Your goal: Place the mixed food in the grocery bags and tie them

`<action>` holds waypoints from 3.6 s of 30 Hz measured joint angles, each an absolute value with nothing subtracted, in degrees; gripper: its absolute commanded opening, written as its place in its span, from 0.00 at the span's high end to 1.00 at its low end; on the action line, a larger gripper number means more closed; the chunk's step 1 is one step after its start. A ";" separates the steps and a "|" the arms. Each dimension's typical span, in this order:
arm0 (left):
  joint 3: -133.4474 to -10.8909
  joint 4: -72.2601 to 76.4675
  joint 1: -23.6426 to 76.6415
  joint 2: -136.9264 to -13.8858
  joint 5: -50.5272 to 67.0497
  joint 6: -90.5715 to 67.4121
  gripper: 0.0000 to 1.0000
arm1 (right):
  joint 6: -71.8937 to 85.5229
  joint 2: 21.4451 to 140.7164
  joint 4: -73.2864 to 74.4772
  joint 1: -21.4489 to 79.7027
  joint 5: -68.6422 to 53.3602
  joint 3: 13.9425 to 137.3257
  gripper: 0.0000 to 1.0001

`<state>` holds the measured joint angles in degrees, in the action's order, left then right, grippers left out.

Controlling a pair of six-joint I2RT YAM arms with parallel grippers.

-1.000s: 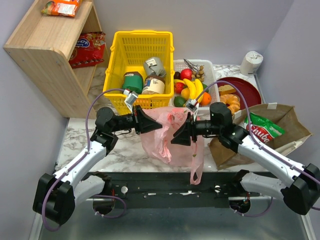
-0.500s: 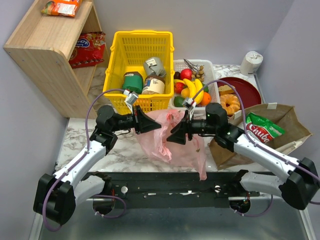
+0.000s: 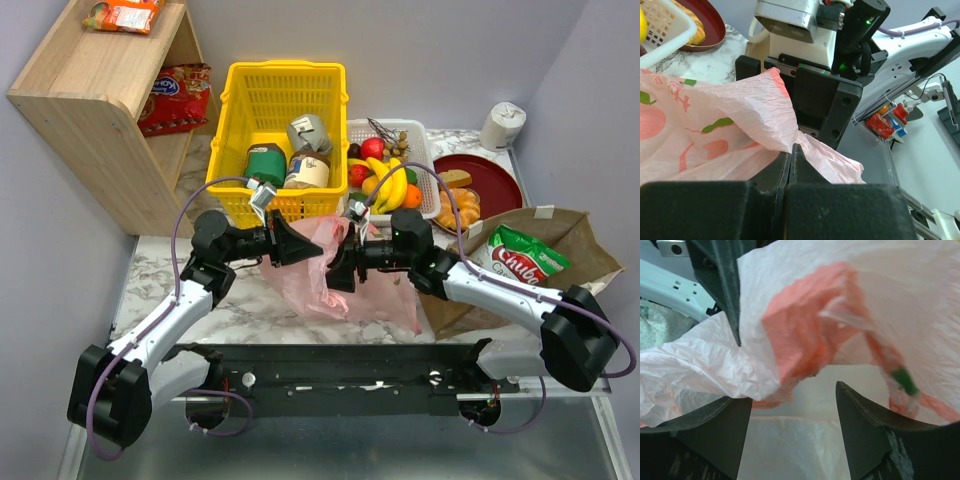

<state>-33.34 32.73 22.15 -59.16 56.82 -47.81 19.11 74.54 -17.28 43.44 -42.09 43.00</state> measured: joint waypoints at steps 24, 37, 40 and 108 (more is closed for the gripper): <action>-46.02 -11.92 20.03 -53.71 40.80 -14.52 0.13 | 16.97 61.28 5.67 44.49 -30.98 51.72 0.99; -57.93 -18.20 39.40 -42.04 17.93 -7.11 0.12 | 19.99 66.52 20.12 44.53 -23.18 66.94 0.99; -58.24 -18.46 44.84 -44.71 17.85 -7.97 0.12 | 20.62 67.83 21.65 44.53 -22.26 67.02 0.99; -47.92 -16.95 40.18 -52.95 8.64 -8.88 1.00 | 13.30 110.87 42.02 19.07 3.27 107.37 0.04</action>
<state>-47.92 -16.95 40.18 -52.95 8.64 -8.88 13.30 110.87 42.02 19.07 3.27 107.37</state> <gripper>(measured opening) 0.011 0.967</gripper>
